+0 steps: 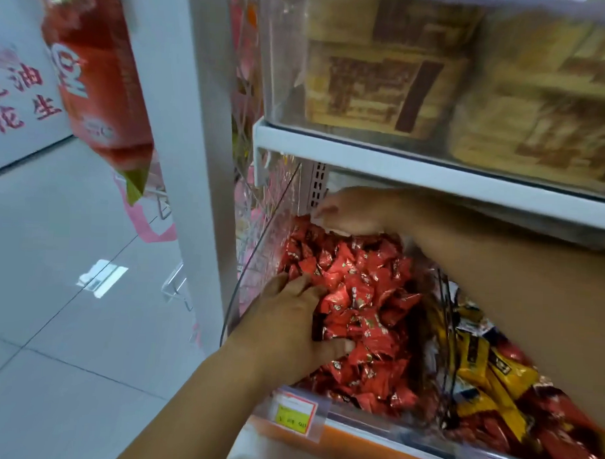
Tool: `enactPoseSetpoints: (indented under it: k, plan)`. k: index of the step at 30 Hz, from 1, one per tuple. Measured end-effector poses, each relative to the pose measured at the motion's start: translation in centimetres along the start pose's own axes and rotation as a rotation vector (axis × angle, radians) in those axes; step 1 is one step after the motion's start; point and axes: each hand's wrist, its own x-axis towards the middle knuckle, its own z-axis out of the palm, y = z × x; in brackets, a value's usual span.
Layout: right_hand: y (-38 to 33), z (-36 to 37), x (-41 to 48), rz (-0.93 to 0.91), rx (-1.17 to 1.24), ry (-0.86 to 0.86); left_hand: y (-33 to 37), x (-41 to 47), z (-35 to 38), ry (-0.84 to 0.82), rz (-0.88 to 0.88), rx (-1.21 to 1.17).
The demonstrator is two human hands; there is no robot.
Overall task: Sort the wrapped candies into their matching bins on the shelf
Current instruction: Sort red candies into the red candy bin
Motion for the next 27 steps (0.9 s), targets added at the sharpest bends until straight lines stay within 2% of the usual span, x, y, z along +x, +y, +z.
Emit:
enactPoseSetpoints:
  k: [1,3,5,8,10,12,14,16,19,21,24,27]
  plan:
    - [-0.2,1.0,1.4,0.002,0.025,0.003,-0.1,0.0,0.0,-0.005,0.006,0.0]
    - [-0.6,3.0,3.3,0.015,0.043,-0.116,-0.1,0.0,-0.2,-0.002,0.007,-0.04]
    - [-0.4,4.2,3.7,0.008,-0.096,-0.239,0.3,-0.1,-0.5,0.049,-0.018,-0.146]
    - [0.3,4.3,1.7,-0.037,-0.264,-0.326,0.7,-0.4,-0.6,0.199,-0.106,-0.348]
    - [1.0,4.1,-0.4,-0.051,-0.299,-0.394,0.8,-0.4,-0.4,0.27,-0.068,-0.339]
    - [1.1,3.8,-2.3,-0.058,-0.311,-0.45,0.6,-0.3,0.1,0.218,-0.023,-0.277]
    - [1.0,2.6,-3.2,-0.074,-0.271,-0.482,0.3,-0.1,0.2,0.087,-0.069,-0.168]
    - [1.0,0.9,-3.2,-0.063,-0.151,-0.444,0.3,0.1,0.2,-0.01,-0.091,-0.084]
    - [1.3,-0.2,-1.3,-0.023,0.029,-0.165,0.3,0.2,0.1,-0.064,-0.1,-0.062]
    - [1.1,0.4,0.8,-0.016,0.043,-0.07,0.3,0.2,0.1,-0.068,-0.095,-0.049]
    - [-0.2,2.6,3.7,0.039,0.031,-0.189,0.2,0.1,0.3,-0.048,-0.076,-0.019]
    - [-1.4,4.6,6.0,0.123,-0.147,-0.196,0.4,0.2,0.2,-0.031,-0.073,-0.02]
